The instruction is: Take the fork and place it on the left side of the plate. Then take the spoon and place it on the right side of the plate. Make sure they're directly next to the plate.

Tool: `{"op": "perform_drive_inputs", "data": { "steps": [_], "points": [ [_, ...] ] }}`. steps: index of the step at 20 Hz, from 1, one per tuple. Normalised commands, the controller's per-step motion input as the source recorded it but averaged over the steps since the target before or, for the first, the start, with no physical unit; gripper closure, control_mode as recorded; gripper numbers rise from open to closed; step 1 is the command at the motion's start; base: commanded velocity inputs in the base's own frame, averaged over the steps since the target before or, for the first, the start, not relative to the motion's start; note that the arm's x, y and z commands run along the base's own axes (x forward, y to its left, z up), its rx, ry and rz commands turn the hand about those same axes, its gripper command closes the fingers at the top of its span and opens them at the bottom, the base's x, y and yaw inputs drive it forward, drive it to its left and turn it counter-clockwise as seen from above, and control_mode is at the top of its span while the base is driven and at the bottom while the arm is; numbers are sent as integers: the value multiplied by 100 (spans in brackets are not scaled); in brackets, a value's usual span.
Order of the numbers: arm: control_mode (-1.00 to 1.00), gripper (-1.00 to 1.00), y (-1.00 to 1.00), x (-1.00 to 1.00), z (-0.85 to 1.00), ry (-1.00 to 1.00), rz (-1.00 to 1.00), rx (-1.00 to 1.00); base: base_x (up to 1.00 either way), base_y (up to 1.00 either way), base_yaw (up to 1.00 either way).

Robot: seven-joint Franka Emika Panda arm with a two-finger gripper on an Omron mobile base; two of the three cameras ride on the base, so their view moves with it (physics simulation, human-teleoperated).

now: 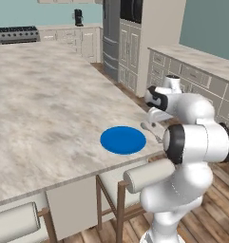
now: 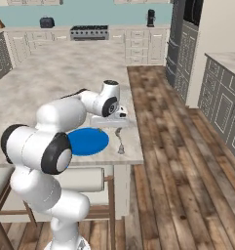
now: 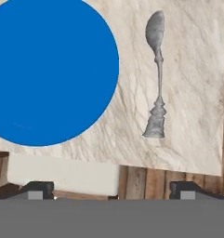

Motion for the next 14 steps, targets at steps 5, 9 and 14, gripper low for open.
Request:
{"op": "perform_drive_inputs", "data": {
  "steps": [5, 9, 14],
  "points": [
    [-100, -100, 28, -83, 33, 0, 0, 0, 0, 0, 0],
    [-100, -100, 13, -88, 17, 0, -1, 3, 0, 0, 0],
    [-100, -100, 3, -82, -2, 0, -2, 0, 0, 0, 0]
  ]
}}
